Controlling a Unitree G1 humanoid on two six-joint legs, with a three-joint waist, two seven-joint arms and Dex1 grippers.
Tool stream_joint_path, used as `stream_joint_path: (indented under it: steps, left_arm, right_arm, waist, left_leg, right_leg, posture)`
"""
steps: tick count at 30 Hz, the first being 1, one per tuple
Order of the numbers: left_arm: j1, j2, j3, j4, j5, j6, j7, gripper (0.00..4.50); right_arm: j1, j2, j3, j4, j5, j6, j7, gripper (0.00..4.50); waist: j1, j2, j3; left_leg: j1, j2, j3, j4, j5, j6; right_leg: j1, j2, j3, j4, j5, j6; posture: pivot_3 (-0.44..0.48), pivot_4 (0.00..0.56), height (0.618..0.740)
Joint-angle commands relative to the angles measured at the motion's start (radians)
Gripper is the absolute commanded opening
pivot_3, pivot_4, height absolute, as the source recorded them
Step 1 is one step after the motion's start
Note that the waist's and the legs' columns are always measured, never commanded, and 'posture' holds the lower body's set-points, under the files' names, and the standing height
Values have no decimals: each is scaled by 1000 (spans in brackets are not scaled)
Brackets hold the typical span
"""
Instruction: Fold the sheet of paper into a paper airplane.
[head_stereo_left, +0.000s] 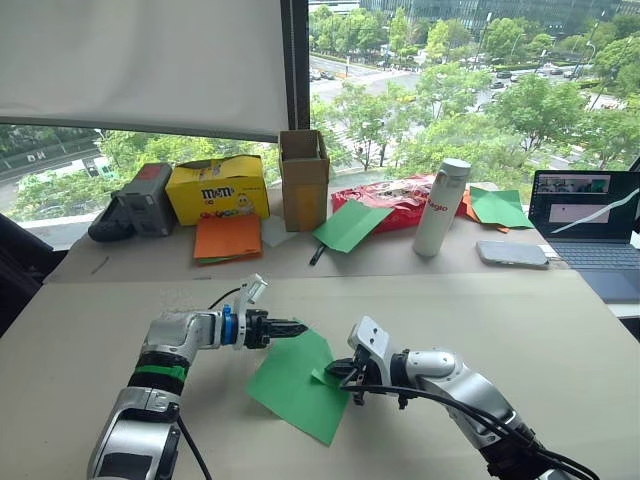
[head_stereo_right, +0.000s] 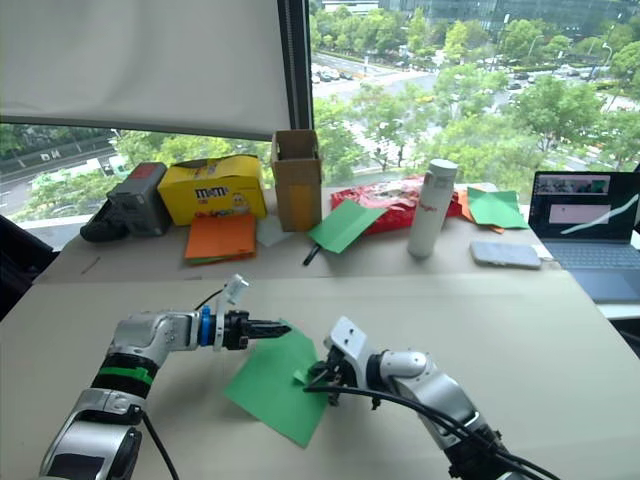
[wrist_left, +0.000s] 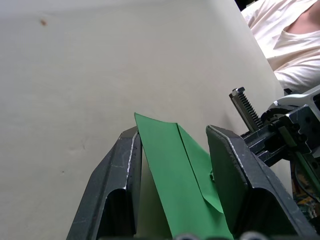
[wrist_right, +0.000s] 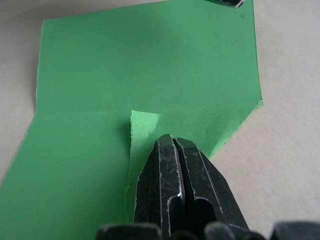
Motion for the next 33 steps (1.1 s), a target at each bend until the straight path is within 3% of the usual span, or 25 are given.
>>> stream_joint_path:
  steps: [1, 5, 6, 11, 16, 24, 33]
  left_arm:
    - [3, -2, 30, -32, -37, 22, 27, 2134]
    - [19, 10, -5, -47, -36, 12, 22, 2134]
    - [22, 11, -11, -48, -35, 10, 21, 1596]
    - [24, 10, -12, -47, -38, -4, 32, 26]
    - [37, 14, -17, -70, -22, -83, 33, 6]
    - [109, 50, -118, -194, 40, -257, -4, 6]
    - [198, 103, -246, -299, 201, -645, -57, 6]
  right_arm:
    - [10, -2, 19, 12, -27, 18, -9, 0]
    - [7, -3, 19, 13, -28, 17, -9, 0]
    - [6, -4, 18, 14, -29, 17, -9, 0]
    - [4, -6, 13, 18, -31, 16, -10, 0]
    - [7, -8, 13, 17, -33, 17, -12, 0]
    - [12, -2, 22, 11, -37, 21, -14, 0]
    - [13, -3, 18, 7, -38, 26, -15, 0]
  waist:
    - [0, 0, 0]
    - [0, 0, -1]
    - [0, 0, -1]
    - [1, 0, -1]
    - [1, 0, -1]
    - [1, 1, -2]
    - [3, 1, -3]
  left_leg:
    - [0, 0, 0, 0, 0, 0]
    - [0, 0, 0, 0, 0, -1]
    - [0, 0, 0, 0, 0, -1]
    - [0, 0, 0, 0, 0, -1]
    - [0, 0, 0, 0, 0, -1]
    - [0, 0, 0, -1, 0, -1]
    - [0, 0, 0, -2, 0, 0]
  right_leg:
    - [0, 0, 0, 0, 0, 0]
    - [0, 0, 0, 0, 0, 0]
    - [0, 0, 1, 0, 0, 0]
    - [0, -1, 1, 0, 0, 0]
    - [0, -1, 1, 0, 0, 0]
    - [0, -2, 2, -1, 0, 0]
    - [0, -2, 2, -3, 0, 0]
  posture:
    - [0, 150, 740]
    - [0, 150, 740]
    - [0, 150, 740]
    - [0, 150, 740]
    - [0, 150, 740]
    - [0, 150, 740]
    - [0, 150, 740]
